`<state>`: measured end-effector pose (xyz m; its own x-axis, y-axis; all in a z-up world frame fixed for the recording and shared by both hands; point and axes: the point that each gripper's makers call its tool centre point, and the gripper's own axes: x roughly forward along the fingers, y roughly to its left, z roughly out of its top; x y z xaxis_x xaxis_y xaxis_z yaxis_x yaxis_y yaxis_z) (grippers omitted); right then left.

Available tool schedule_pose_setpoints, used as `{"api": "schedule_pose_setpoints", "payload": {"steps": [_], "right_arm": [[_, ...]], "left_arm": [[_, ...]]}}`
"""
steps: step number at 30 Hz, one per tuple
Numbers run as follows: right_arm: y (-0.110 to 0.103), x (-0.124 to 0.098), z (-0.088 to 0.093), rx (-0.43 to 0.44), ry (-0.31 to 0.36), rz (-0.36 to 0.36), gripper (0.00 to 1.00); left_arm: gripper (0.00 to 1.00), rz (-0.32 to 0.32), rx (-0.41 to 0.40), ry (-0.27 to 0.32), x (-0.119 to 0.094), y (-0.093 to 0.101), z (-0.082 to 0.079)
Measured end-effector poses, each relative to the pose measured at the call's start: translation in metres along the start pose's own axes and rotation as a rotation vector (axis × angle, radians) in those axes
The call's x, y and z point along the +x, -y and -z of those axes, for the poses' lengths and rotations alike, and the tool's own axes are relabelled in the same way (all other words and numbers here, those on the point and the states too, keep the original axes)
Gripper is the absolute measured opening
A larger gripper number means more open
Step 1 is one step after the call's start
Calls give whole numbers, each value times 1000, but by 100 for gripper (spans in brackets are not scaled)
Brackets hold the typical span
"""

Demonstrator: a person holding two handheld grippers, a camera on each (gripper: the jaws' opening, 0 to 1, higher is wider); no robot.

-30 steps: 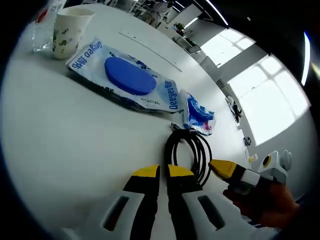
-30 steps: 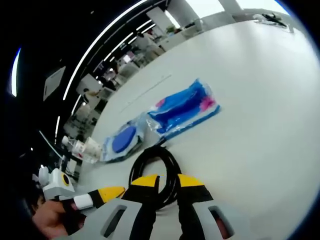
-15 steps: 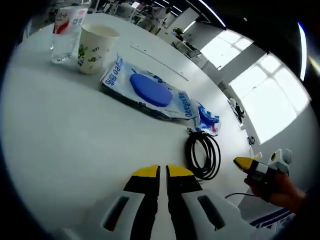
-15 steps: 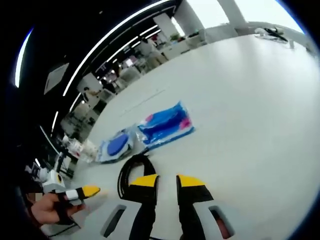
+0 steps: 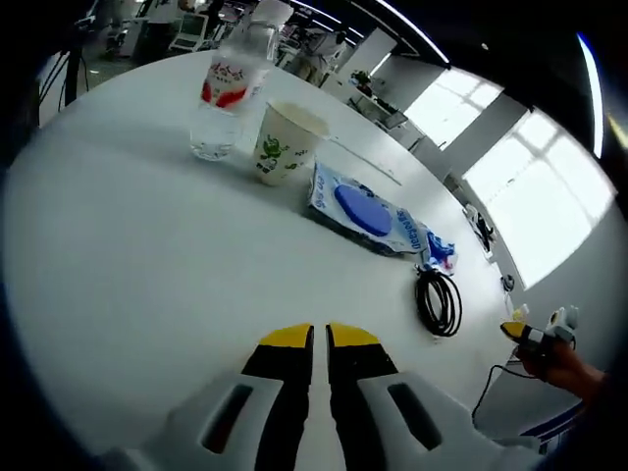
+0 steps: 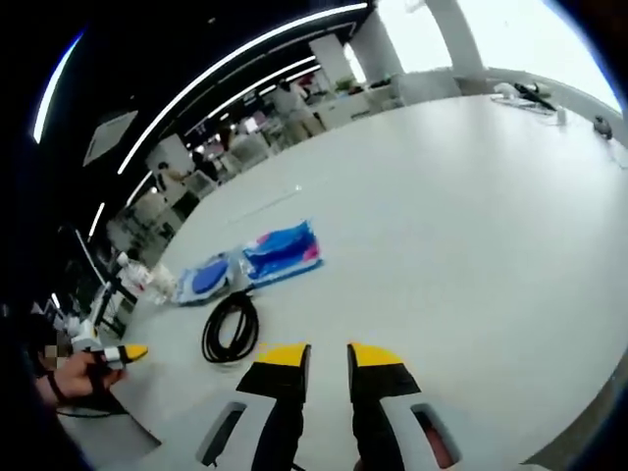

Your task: Arrange the tabletop items into an orderly group along one side of the table until the central work area is clear of visible clutter.

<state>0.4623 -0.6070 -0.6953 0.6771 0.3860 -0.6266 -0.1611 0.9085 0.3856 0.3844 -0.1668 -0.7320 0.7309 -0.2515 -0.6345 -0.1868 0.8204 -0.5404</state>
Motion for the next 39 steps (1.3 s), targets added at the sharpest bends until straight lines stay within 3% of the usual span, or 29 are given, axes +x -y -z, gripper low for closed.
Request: {"api": "schedule_pose_setpoints", "payload": {"steps": [7, 11, 15, 19, 27, 31, 39], "right_arm": [[21, -32, 2, -9, 22, 44, 15], [21, -43, 1, -48, 28, 49, 19], [11, -52, 0, -143, 22, 31, 26], [-13, -50, 3, -258, -9, -3, 33], [-76, -27, 3, -334, -5, -98, 45], [-100, -16, 4, -372, -19, -130, 49], [-137, 0, 2, -461, -36, -184, 54]], "left_arm": [[2, -23, 33, 23, -33, -22, -9], [5, -36, 75, 32, -54, -36, -17], [9, -62, 139, 42, -76, -50, -27], [15, -72, 209, 59, -93, -55, -41], [25, -23, 278, 128, -105, -39, -71], [33, 19, 253, 143, -102, -27, -78], [38, 0, 334, 147, -102, -23, -82]]}}
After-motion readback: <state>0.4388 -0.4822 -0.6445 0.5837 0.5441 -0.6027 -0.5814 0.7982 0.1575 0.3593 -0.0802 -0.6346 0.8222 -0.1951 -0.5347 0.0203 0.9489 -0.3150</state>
